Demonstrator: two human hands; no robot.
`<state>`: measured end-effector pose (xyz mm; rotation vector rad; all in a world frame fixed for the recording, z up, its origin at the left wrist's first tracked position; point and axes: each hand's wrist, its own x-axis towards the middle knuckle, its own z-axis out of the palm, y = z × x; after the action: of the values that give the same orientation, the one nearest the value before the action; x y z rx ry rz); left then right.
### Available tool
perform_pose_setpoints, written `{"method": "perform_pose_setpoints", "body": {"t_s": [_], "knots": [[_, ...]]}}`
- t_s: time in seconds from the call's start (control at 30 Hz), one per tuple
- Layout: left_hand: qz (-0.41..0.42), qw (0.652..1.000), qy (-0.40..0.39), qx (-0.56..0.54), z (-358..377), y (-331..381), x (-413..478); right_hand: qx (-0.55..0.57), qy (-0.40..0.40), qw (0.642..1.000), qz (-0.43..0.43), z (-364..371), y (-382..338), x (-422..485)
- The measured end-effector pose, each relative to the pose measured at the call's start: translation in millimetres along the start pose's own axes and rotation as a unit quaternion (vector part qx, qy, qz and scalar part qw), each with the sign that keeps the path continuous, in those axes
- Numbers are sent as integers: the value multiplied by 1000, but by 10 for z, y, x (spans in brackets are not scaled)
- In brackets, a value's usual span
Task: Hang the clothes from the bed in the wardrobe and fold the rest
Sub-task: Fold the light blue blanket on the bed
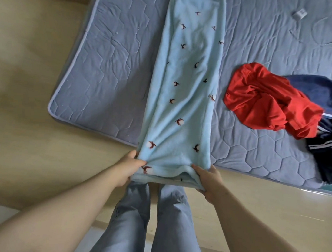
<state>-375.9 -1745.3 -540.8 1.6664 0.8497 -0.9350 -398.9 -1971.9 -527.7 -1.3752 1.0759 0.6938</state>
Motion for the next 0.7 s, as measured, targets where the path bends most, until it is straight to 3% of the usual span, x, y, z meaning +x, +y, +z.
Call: {"method": "perform_pose_setpoints", "body": {"t_s": [0.1,0.2,0.4,0.53,0.7], "knots": [[21,999,8,34,-31,56,-192,-3,7,1000,-12,-39,-51,-215],[27,998,22,50,-96,46,-400,-13,-13,999,30,-60,-75,-493],[-9,996,0,90,-256,-234,-958,-181,-51,982,30,-82,172,-1106],[-49,994,-13,92,-344,-477,-1211,-143,-93,981,90,-103,485,-1379],[-26,998,-18,53,-408,-477,-1166,-77,-93,986,117,-93,535,-1341]]}}
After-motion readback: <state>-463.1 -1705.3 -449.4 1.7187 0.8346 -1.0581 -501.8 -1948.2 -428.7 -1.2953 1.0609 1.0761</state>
